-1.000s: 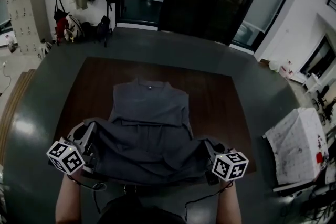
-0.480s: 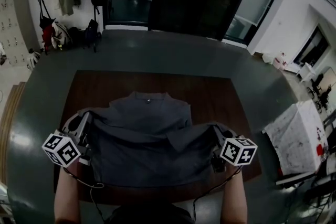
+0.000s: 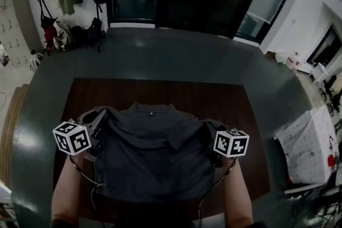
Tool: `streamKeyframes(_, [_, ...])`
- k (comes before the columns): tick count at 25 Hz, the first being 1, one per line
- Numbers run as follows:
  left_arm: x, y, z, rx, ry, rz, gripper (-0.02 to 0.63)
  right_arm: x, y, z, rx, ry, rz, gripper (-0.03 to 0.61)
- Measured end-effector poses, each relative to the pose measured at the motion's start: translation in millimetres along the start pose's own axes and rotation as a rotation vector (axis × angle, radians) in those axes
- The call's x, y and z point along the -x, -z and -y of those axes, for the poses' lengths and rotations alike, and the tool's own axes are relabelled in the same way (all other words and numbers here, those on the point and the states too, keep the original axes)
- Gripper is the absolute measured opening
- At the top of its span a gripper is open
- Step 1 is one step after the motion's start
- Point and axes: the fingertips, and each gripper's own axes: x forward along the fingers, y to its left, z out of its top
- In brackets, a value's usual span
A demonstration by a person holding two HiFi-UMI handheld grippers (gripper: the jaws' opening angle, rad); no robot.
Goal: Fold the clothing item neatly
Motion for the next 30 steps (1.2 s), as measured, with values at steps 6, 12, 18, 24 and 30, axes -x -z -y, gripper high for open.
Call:
streamKeyframes(6, [-67.4,38.9,-53.7,-0.067,-0.153,-0.151,0.018,-74.9,5.0,35.7,0.006,-0.001,-0.079,0.002])
streamKeyframes(12, [-97.6,82.4,-120.0,-0.061,-0.298,-0.261,0.018,-130.8,23.0,82.1,-0.077,0.037,-0.120,0.003])
streamKeyframes(18, [-111.9,111.2,-151.9,-0.064,-0.304,-0.430,0.018,-166.9,54.9,101.8,-0.127,0.020,-0.214,0.068])
streamKeyframes(24, [-109.3,122.0,-156.9,-0.166,-0.305,-0.536,0.020,-168.6,58.7,111.4,-0.089,0.024,-0.222,0.072])
streamKeyframes(30, [-91.1,134.6,-143.6,-0.101,-0.182,-0.560,0.178,-167.3,66.1,93.2,-0.092,-0.073,-0.286,0.157])
